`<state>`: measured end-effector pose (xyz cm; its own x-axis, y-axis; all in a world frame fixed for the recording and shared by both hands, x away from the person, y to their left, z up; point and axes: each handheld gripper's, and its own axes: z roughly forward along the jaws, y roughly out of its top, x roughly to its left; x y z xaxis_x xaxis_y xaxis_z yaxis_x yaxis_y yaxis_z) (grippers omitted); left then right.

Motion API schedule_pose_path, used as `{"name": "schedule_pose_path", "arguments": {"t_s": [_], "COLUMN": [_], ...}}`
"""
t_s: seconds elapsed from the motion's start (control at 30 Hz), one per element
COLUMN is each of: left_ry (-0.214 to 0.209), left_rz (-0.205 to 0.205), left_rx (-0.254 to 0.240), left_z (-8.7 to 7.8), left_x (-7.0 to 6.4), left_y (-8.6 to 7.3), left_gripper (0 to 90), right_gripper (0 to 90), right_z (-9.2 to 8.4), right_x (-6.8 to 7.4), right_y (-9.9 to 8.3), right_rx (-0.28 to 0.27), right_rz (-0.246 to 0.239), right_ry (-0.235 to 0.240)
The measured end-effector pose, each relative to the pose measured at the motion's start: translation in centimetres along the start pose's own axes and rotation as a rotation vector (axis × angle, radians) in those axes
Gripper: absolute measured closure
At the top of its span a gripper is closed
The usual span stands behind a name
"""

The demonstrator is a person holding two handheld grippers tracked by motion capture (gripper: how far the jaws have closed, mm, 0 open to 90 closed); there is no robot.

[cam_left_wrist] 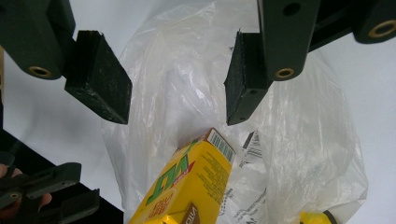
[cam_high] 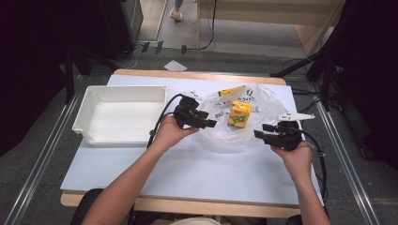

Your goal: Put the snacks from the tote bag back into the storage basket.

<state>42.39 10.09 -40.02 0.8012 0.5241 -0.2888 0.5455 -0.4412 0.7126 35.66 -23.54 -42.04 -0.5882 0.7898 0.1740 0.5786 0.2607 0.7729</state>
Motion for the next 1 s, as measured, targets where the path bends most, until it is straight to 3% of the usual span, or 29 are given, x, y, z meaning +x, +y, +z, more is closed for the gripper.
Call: {"name": "schedule_pose_path", "arguments": {"t_s": [0.17,0.27,0.43,0.7,0.83,0.93,1.0], "left_ry": [0.001,-0.027,-0.016,-0.006,-0.004,-0.016,-0.010], "left_rz": [0.024,0.029,0.037,0.065,0.075,0.049,0.058], "left_rx": [0.001,-0.012,-0.020,-0.006,-0.021,-0.022,0.000], "left_z": [0.1,0.0,0.0,0.8,1.4,1.9,2.3], "left_x": [0.0,0.1,0.2,0.4,0.4,0.5,0.5], "left_y": [0.1,0.1,0.2,0.9,1.3,1.4,1.5], "left_gripper": [41.8,41.8,42.1,43.2,43.4,43.4,43.4], "right_gripper": [50.8,50.2,49.7,49.7,49.8,49.8,49.7], "right_z": [0.1,0.2,0.2,0.8,1.3,1.5,1.6], "right_x": [0.6,1.1,1.5,2.0,2.3,2.4,2.5], "right_y": [-0.9,-1.4,-2.0,-2.6,-2.9,-3.0,-3.0], "right_rx": [0.016,0.025,0.017,-0.002,0.011,0.024,0.028], "right_rz": [-0.014,-0.022,-0.019,0.024,0.003,-0.006,-0.024], "right_ry": [0.000,0.001,0.010,0.047,0.043,0.045,0.037]}}
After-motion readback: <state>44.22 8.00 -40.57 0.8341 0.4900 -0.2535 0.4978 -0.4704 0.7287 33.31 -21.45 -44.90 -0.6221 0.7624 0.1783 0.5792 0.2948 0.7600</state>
